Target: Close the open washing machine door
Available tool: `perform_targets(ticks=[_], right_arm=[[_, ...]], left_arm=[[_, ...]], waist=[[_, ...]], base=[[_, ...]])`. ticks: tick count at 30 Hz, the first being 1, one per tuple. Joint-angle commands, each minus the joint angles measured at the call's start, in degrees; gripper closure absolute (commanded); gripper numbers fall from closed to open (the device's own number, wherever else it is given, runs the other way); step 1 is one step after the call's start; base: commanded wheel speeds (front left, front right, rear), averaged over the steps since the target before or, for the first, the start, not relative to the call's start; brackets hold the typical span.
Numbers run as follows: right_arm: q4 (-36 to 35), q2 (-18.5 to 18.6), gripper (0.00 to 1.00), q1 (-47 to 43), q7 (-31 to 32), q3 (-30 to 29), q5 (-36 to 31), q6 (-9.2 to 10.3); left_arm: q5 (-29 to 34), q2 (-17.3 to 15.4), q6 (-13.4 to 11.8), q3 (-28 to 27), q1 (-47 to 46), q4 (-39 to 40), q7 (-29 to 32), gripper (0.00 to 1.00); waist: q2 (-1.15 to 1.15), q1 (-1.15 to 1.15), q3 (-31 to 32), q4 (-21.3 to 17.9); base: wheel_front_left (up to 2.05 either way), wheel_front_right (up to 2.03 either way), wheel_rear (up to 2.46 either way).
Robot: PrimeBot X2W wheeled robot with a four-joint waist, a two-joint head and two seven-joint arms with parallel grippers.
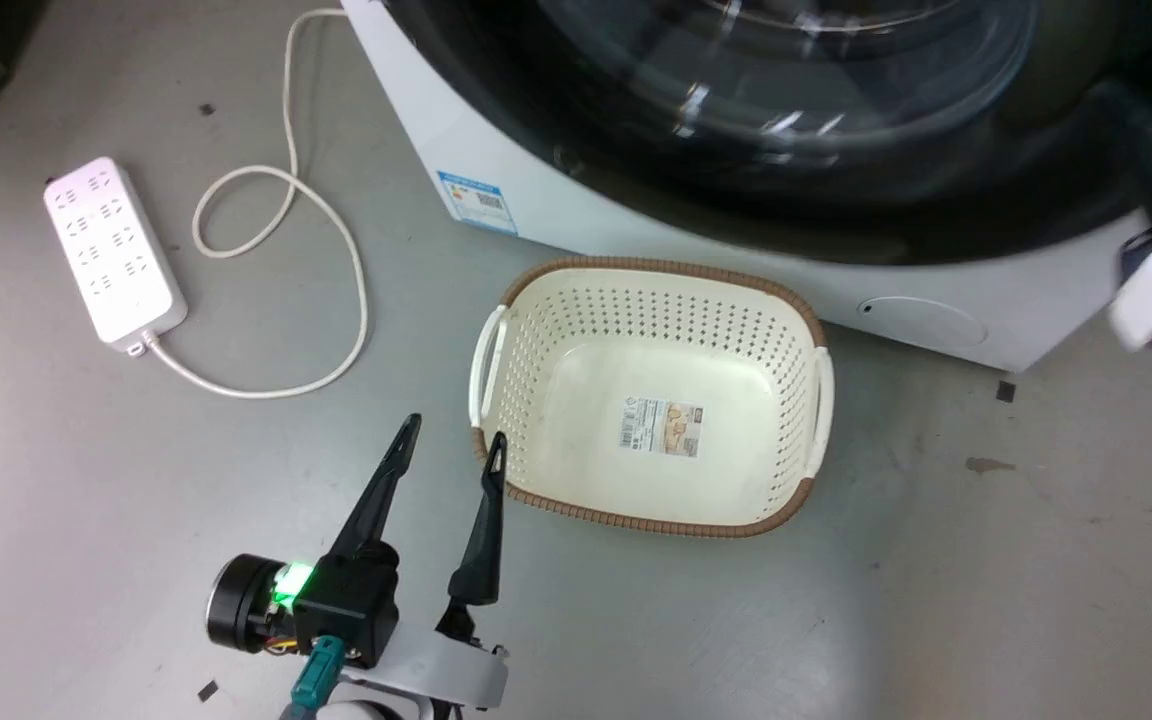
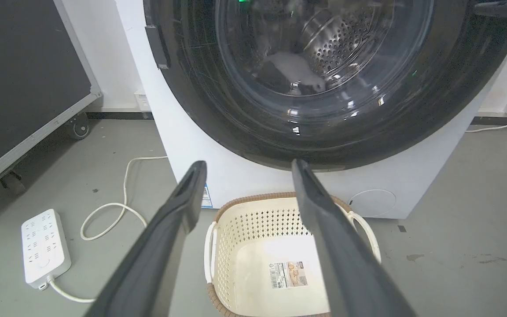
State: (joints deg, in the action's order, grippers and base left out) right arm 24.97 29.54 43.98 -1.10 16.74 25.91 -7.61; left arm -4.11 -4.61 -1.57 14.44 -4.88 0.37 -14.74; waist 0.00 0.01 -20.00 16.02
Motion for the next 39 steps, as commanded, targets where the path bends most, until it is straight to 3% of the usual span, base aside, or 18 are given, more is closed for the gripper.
perform_targets(ticks=[1,6,14,15,16,17,25,33,34,39], right_arm=[[2.69,0.88,1.0,2.76,-0.55,-1.62,-0.37,0.12],[9.16,-0.01,1.0,6.53,-2.46,-4.38,-1.72,0.12],[13.42,-2.06,1.0,4.44,-6.66,-3.12,-1.58,0.12],[13.49,-2.43,0.69,3.61,-7.45,-2.66,-1.46,0.12],[13.33,-2.64,0.13,2.68,-8.44,-2.07,-1.5,0.12],[13.3,-2.98,0.0,1.56,-9.25,-1.85,-1.26,0.12],[8.87,-6.14,0.0,-10.02,-13.18,-4.37,-1.81,0.12],[-5.76,-14.99,0.0,-26.56,-13.86,-13.79,-11.01,0.12],[-9.14,-18.07,0.0,-31.14,-13.87,-16.26,-12.51,0.12],[-15.38,-22.85,0.0,-39.18,-13.88,-19.35,-15.33,0.12]], left_arm=[[0.36,0.34,0.27,0.17,-1.15,0.36,-0.26,0.0],[0.5,0.86,0.45,0.16,-1.41,0.43,-0.26,0.0],[0.51,1.12,0.87,-1.41,-0.69,-0.24,-0.26,0.0],[0.34,1.14,1.0,-1.73,-0.51,-0.46,-0.26,0.0],[0.04,1.18,1.1,-2.07,-0.28,-0.72,-0.26,0.0],[-0.42,1.22,1.17,-2.5,-0.03,-1.01,-0.26,0.0],[-4.31,1.49,2.61,-5.17,2.3,-4.24,-0.26,0.0],[-4.5,0.98,4.27,-7.88,5.49,-6.54,-0.26,0.0],[-3.99,0.71,4.53,-8.23,5.92,-6.64,-0.26,0.0],[-3.07,0.29,5.09,-8.37,6.91,-6.55,-0.26,0.0]], waist=[[0.0,-0.01,-0.68,0.66],[0.0,-0.01,-0.73,1.13],[0.0,-0.01,3.15,-0.29],[0.0,-0.01,4.05,-0.67],[0.0,-0.01,4.96,-1.03],[0.0,-0.01,6.01,-1.42],[0.0,-0.01,13.6,-4.61],[0.0,-0.01,19.1,-10.03],[0.0,-0.01,19.99,-11.17],[0.0,-0.01,20.97,-13.4]], base=[[0.0,0.0,0.0],[0.0,0.0,0.0],[0.0,0.0,0.0],[0.0,0.0,0.0],[0.0,0.0,0.0],[0.0,0.0,0.0],[0.0,0.0,0.0],[0.0,0.0,0.0],[0.0,0.0,0.0],[0.0,0.0,0.0]])
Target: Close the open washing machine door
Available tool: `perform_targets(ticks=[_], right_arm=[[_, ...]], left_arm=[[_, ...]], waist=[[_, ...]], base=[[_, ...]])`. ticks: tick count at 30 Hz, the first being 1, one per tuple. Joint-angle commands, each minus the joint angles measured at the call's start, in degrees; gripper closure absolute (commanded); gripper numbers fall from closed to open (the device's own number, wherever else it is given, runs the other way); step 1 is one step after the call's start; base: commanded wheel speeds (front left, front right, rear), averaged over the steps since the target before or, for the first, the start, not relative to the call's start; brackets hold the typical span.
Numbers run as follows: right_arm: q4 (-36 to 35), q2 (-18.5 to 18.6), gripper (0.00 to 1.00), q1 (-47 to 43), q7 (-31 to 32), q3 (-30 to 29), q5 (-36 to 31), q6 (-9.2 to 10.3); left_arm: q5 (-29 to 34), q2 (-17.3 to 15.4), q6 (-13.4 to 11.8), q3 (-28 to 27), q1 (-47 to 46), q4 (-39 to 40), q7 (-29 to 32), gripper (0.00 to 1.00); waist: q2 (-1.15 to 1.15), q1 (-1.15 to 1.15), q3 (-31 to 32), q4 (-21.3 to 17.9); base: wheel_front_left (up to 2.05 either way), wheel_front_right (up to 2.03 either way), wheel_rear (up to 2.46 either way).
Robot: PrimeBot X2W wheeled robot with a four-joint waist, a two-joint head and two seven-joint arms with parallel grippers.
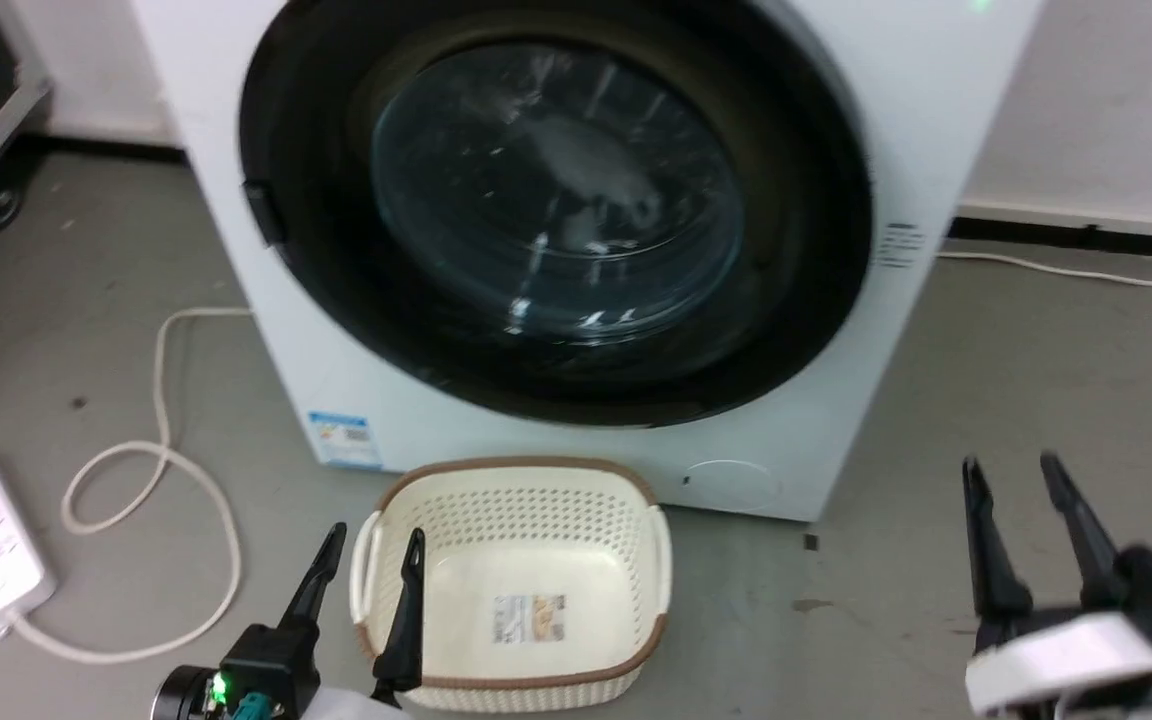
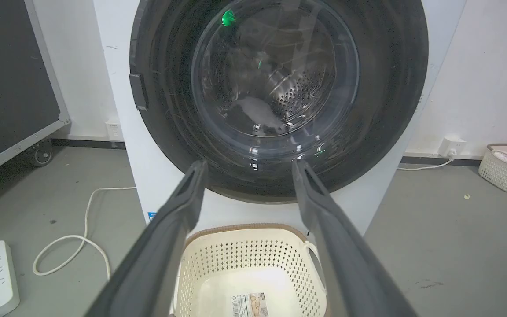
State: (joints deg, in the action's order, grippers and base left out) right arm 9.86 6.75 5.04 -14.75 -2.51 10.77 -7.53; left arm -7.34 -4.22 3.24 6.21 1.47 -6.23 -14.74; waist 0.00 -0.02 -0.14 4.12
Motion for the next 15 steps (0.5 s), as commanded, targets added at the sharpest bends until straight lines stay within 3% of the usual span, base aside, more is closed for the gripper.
perform_targets(ticks=[1,6,15], right_arm=[[-1.69,-0.79,0.0,-1.82,-0.23,-0.55,-0.9,0.04],[-6.26,-3.02,0.0,-7.6,-0.24,-1.56,-3.28,0.04],[-6.32,-3.84,0.0,-10.73,-0.24,-0.71,-4.27,0.04]], left_arm=[[0.11,-0.12,0.46,-0.21,0.81,0.03,-0.26,0.0],[0.35,-0.31,0.37,-1.19,1.46,-0.61,-0.26,0.0],[0.66,-0.2,0.23,-2.02,1.93,-2.31,-0.26,0.0]], waist=[[0.0,0.02,1.19,-2.04],[0.0,0.02,1.59,-4.26],[0.0,0.02,1.69,-5.19]], base=[[0.0,0.0,0.0],[0.0,0.0,0.0],[0.0,0.0,0.0]])
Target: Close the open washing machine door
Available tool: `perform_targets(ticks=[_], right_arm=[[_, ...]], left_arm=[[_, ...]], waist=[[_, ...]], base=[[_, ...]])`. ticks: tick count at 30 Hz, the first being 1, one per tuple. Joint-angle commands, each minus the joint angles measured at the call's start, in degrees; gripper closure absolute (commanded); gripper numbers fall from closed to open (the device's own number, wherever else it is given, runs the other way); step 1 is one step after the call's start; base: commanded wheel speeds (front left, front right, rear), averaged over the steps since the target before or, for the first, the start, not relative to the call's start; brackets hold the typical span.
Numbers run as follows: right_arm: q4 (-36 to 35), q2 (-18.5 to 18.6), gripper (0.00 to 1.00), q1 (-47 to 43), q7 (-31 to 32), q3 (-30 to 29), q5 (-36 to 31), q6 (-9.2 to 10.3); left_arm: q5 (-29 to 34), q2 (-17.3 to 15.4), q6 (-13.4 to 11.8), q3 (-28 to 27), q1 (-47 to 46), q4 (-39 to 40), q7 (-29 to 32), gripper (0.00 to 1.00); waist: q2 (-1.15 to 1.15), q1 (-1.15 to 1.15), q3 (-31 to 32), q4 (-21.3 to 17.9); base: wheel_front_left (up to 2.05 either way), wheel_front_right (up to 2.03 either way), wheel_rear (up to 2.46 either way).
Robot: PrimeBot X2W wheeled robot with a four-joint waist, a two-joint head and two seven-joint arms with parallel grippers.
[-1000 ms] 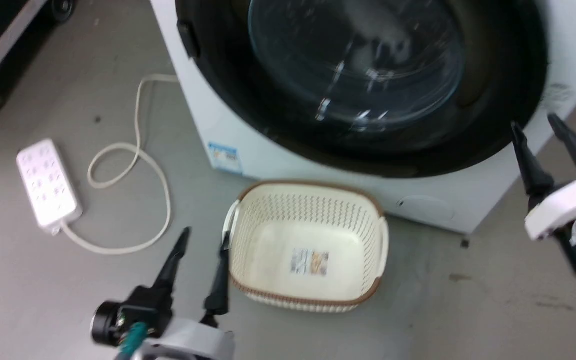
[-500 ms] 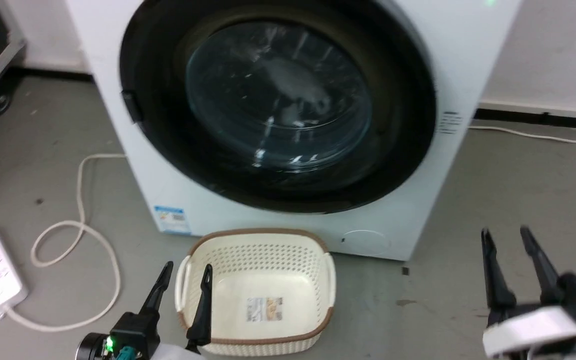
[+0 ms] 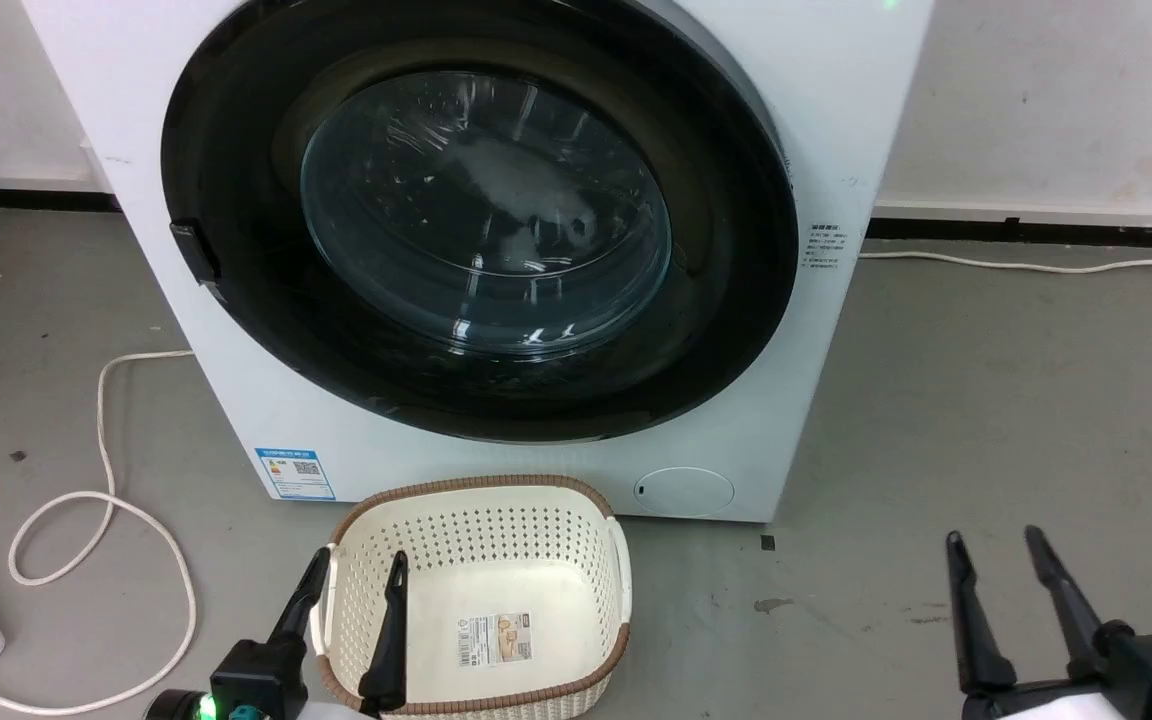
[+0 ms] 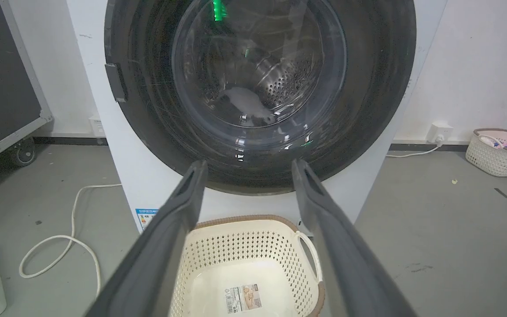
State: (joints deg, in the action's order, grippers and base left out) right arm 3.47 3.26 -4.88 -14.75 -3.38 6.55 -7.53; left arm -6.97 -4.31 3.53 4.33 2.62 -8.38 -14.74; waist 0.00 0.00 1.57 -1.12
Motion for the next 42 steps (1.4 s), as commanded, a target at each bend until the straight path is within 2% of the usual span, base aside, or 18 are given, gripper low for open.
perform_targets(ticks=[1,5,6,42], right_arm=[[0.17,-0.35,0.0,-0.86,-0.24,0.33,-0.04,0.04],[0.32,-0.36,0.0,-0.73,-0.24,0.64,-0.02,0.04],[0.14,-0.09,1.0,-0.1,0.01,0.55,0.03,0.0],[-0.93,-0.16,1.0,1.39,4.34,1.36,-1.89,0.01]], left_arm=[[0.35,-0.06,-0.23,-0.19,0.79,-0.31,-0.26,0.0],[0.21,0.21,-1.21,-0.73,0.79,-0.83,-0.26,0.0],[0.18,0.11,-1.09,-0.6,0.08,-0.72,0.01,1.0],[2.16,0.45,-1.79,-1.64,-0.72,1.95,4.38,1.0]], waist=[[0.0,0.0,-0.04,0.13],[0.0,0.0,-0.2,0.48],[0.0,0.01,-0.19,0.47],[0.0,0.01,-0.6,0.67]], base=[[0.0,0.0,0.0],[0.0,0.0,0.0],[0.0,0.0,0.0],[0.0,0.0,0.0]])
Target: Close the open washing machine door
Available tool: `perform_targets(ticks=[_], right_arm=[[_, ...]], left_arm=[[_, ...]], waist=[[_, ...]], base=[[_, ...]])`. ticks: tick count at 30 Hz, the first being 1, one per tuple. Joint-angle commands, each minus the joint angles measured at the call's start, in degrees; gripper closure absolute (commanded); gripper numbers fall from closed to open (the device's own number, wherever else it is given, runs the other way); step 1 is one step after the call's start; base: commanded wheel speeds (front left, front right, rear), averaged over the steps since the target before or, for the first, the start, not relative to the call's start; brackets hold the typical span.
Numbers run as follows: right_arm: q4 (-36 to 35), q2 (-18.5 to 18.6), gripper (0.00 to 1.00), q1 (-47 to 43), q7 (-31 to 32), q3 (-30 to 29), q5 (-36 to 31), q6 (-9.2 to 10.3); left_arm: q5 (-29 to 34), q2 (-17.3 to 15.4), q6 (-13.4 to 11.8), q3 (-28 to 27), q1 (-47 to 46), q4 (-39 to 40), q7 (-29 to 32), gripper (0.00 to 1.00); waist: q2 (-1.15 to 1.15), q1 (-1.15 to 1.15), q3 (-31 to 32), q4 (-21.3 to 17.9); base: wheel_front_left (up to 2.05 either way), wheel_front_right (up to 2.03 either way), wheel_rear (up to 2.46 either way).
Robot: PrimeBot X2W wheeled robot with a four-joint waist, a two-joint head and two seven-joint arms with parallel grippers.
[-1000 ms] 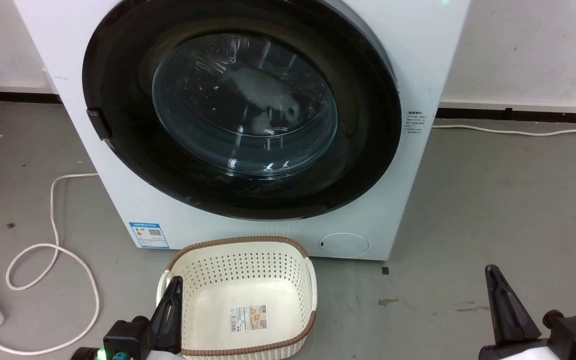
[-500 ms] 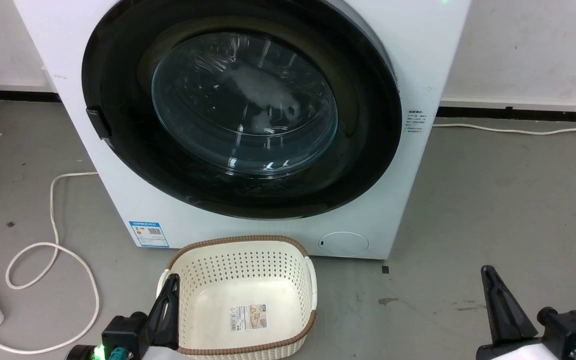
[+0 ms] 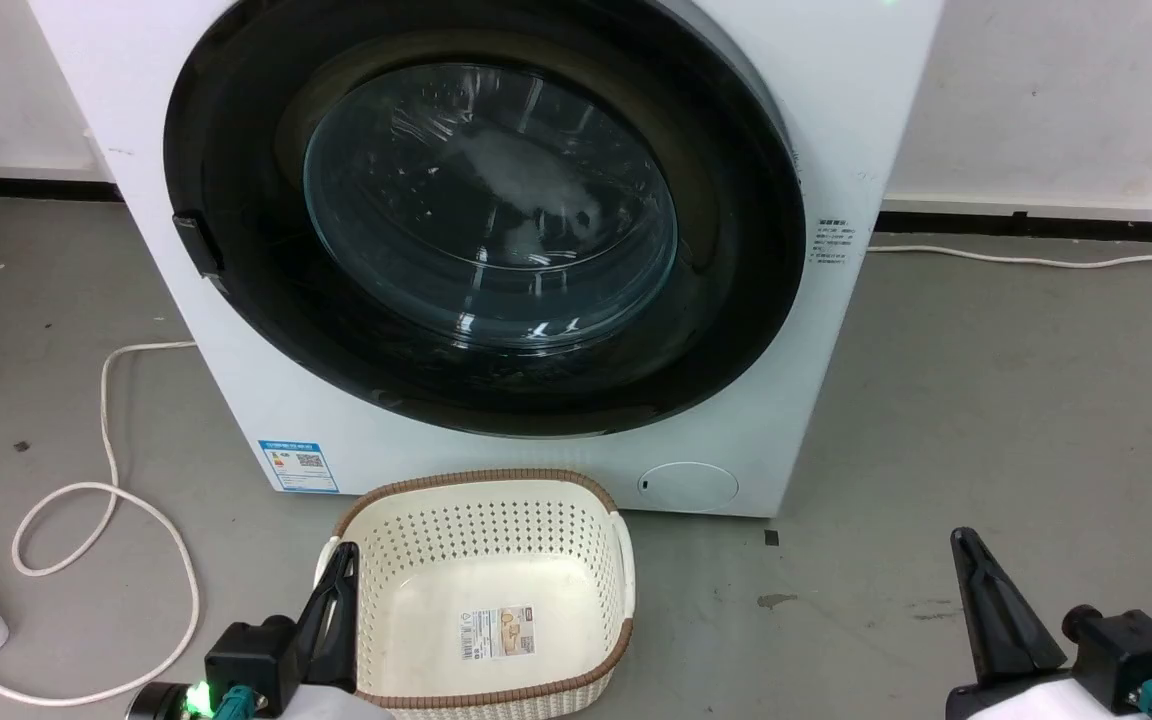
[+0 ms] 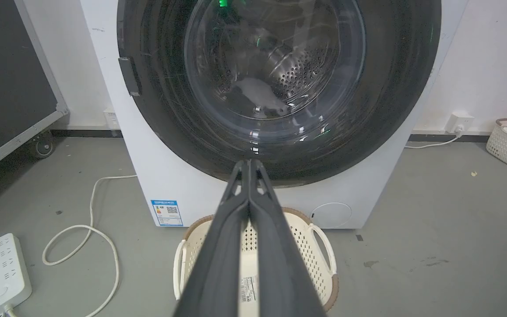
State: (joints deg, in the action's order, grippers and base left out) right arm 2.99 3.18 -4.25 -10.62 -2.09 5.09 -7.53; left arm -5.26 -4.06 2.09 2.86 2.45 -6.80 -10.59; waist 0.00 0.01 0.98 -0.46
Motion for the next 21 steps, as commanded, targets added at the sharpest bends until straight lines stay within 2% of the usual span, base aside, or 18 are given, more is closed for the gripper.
perform_targets(ticks=[1,21], right_arm=[[-0.48,-0.09,1.0,0.81,0.32,0.1,-0.48,0.01],[-1.06,-0.14,1.0,1.59,2.68,0.55,-1.53,0.02]], left_arm=[[0.5,0.21,-0.37,-0.2,-0.57,0.44,0.35,1.0],[1.58,0.43,-0.76,-0.81,-1.0,1.89,2.68,1.0]], waist=[[0.0,0.0,-0.02,0.01],[0.0,0.0,-0.24,0.11]], base=[[0.0,0.0,0.0],[0.0,0.0,0.0]])
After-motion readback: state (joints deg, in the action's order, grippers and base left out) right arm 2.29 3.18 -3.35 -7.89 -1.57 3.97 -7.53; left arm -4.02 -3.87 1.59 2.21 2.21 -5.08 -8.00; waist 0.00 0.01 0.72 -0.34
